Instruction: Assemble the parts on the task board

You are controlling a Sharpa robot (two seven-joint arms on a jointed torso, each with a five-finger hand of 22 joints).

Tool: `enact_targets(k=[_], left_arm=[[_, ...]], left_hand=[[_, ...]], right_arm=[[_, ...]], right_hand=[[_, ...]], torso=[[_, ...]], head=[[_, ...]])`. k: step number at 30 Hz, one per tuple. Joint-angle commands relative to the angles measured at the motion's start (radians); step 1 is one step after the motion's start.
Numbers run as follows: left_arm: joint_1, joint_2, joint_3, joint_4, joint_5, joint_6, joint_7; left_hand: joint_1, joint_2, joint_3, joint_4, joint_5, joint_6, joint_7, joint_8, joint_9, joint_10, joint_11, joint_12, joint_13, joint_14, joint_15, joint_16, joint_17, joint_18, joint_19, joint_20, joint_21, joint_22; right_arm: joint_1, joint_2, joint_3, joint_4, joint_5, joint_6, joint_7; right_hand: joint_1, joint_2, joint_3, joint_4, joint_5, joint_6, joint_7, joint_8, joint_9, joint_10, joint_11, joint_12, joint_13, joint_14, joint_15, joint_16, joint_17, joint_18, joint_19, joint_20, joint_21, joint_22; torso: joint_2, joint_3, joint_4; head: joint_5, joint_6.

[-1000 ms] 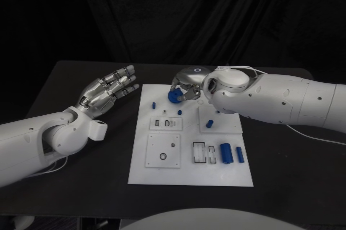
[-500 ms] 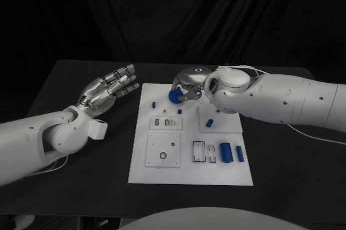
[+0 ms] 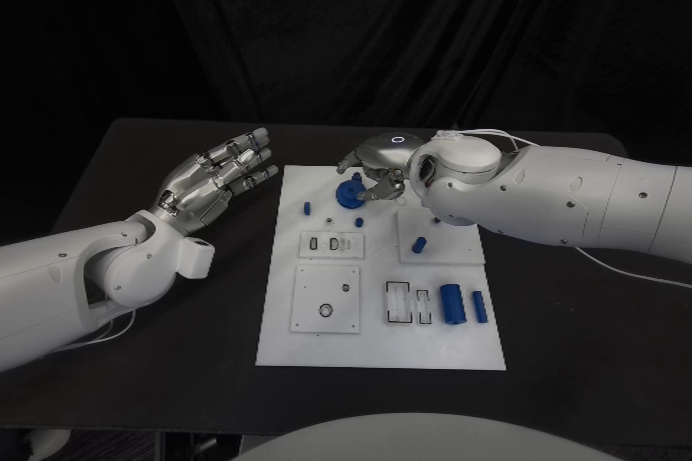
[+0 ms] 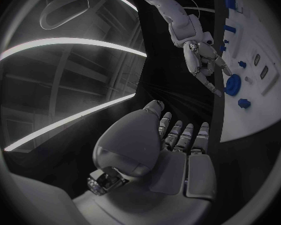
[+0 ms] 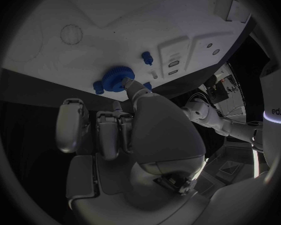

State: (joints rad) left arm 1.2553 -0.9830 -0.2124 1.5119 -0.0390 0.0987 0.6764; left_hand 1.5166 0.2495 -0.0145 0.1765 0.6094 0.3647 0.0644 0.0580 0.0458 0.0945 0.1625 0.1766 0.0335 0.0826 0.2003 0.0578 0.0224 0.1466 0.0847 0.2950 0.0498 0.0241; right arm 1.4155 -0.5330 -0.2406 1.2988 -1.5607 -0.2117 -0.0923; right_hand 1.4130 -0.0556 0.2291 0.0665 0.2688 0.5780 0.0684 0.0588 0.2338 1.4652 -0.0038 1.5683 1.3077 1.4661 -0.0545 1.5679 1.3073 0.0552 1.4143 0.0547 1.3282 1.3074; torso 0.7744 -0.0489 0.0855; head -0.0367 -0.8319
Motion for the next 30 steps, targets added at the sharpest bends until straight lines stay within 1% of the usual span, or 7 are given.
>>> enact_targets(k=[1,8,9,11,15,21,30], left_arm=[[-0.002,0.002,0.001,0.001,0.000,0.013,0.010],[-0.002,0.002,0.001,0.000,0.000,0.014,0.011],[-0.003,0.002,0.001,0.000,0.000,0.014,0.011],[-0.003,0.002,0.001,0.000,0.000,0.015,0.011],[-0.004,0.003,0.001,-0.001,0.000,0.015,0.011],[-0.004,0.002,0.001,0.000,0.000,0.015,0.011],[-0.005,0.000,0.001,0.002,0.000,0.015,0.010]], left_hand=[[-0.009,0.000,0.006,-0.002,-0.001,-0.005,0.003,-0.006,-0.001,-0.005,-0.001,-0.004,-0.001,-0.001,0.008,0.001,0.001,-0.011,0.001,0.000,0.000,0.000],[-0.009,0.000,0.006,-0.002,-0.001,-0.005,0.003,-0.006,-0.001,-0.005,-0.001,-0.004,-0.001,-0.001,0.008,0.001,0.001,-0.011,0.001,0.000,0.000,0.000],[-0.009,0.000,0.006,-0.002,-0.001,-0.005,0.003,-0.006,-0.001,-0.005,-0.001,-0.004,-0.001,-0.001,0.008,0.001,0.001,-0.011,0.001,0.000,0.000,0.000],[-0.009,0.000,0.006,-0.002,-0.001,-0.005,0.003,-0.006,-0.001,-0.005,-0.001,-0.004,-0.001,-0.001,0.008,0.001,0.001,-0.011,0.001,0.000,0.000,0.000],[-0.010,-0.001,0.008,-0.004,-0.001,-0.006,0.005,-0.007,-0.001,-0.006,-0.001,-0.005,-0.001,-0.002,0.009,0.000,0.000,-0.012,0.001,0.000,0.000,0.000],[-0.010,-0.001,0.008,-0.004,-0.001,-0.006,0.005,-0.007,-0.001,-0.006,-0.001,-0.005,-0.001,-0.002,0.009,0.000,0.000,-0.012,0.001,0.000,0.000,0.000],[-0.010,-0.001,0.008,-0.004,-0.001,-0.006,0.005,-0.007,-0.001,-0.006,-0.001,-0.005,-0.001,-0.002,0.009,0.000,0.000,-0.012,0.001,0.000,0.000,0.000]], right_arm=[[-0.002,-0.002,0.000,-0.002,-0.004,0.011,-0.016],[-0.003,-0.005,0.000,-0.002,-0.004,0.019,-0.017],[-0.003,-0.005,0.000,-0.002,-0.004,0.020,-0.017],[-0.003,-0.006,0.000,-0.003,-0.004,0.023,-0.017],[-0.003,-0.009,0.000,-0.003,-0.004,0.033,-0.019],[-0.005,-0.017,0.000,-0.002,-0.004,0.052,-0.025],[-0.009,-0.035,0.000,0.000,-0.004,0.054,-0.029]], right_hand=[[-0.001,-0.007,-0.004,0.005,-0.008,-0.009,0.001,-0.004,-0.005,0.106,-0.008,0.003,0.263,0.105,-0.007,0.003,0.263,0.009,-0.007,-0.001,-0.008,0.168],[-0.003,-0.005,-0.006,0.008,-0.011,0.029,0.007,0.005,0.003,0.106,-0.005,0.003,0.263,0.105,-0.005,0.003,0.263,0.008,-0.006,-0.001,-0.009,0.169],[-0.004,-0.005,-0.007,0.010,-0.012,0.041,0.008,0.007,0.005,0.106,-0.003,0.003,0.263,0.105,-0.004,0.003,0.263,0.008,-0.005,0.000,-0.009,0.169],[-0.006,-0.002,-0.009,0.013,-0.012,0.109,0.013,0.023,0.020,0.106,0.001,0.003,0.263,0.105,-0.001,0.003,0.263,0.008,-0.004,0.002,-0.011,0.169],[-0.013,0.001,-0.012,0.021,-0.011,0.151,0.019,0.036,0.017,0.106,0.006,0.003,0.263,0.105,0.003,0.003,0.263,0.007,0.000,0.006,-0.010,0.171],[-0.025,0.005,-0.014,0.035,-0.009,0.248,0.030,0.067,0.021,0.106,0.014,0.003,0.263,0.105,0.010,0.003,0.263,0.005,0.007,0.012,-0.006,0.177],[-0.031,0.008,-0.015,0.044,-0.009,0.325,0.032,0.086,0.029,0.106,0.016,0.003,0.263,0.105,0.012,0.003,0.263,0.004,0.014,0.014,-0.002,0.182]], torso=[[0.000,-0.0004,0.0004],[0.000,-0.0004,0.0007],[0.000,-0.0004,0.0007],[0.000,-0.0005,0.0009],[0.000,-0.0004,0.0008],[0.000,-0.0007,0.0006],[0.000,-0.0004,0.0006]], head=[[0.000,-0.001],[0.001,-0.001],[0.001,-0.001],[0.000,-0.001],[-0.001,-0.002],[0.000,-0.003],[0.000,-0.004]])
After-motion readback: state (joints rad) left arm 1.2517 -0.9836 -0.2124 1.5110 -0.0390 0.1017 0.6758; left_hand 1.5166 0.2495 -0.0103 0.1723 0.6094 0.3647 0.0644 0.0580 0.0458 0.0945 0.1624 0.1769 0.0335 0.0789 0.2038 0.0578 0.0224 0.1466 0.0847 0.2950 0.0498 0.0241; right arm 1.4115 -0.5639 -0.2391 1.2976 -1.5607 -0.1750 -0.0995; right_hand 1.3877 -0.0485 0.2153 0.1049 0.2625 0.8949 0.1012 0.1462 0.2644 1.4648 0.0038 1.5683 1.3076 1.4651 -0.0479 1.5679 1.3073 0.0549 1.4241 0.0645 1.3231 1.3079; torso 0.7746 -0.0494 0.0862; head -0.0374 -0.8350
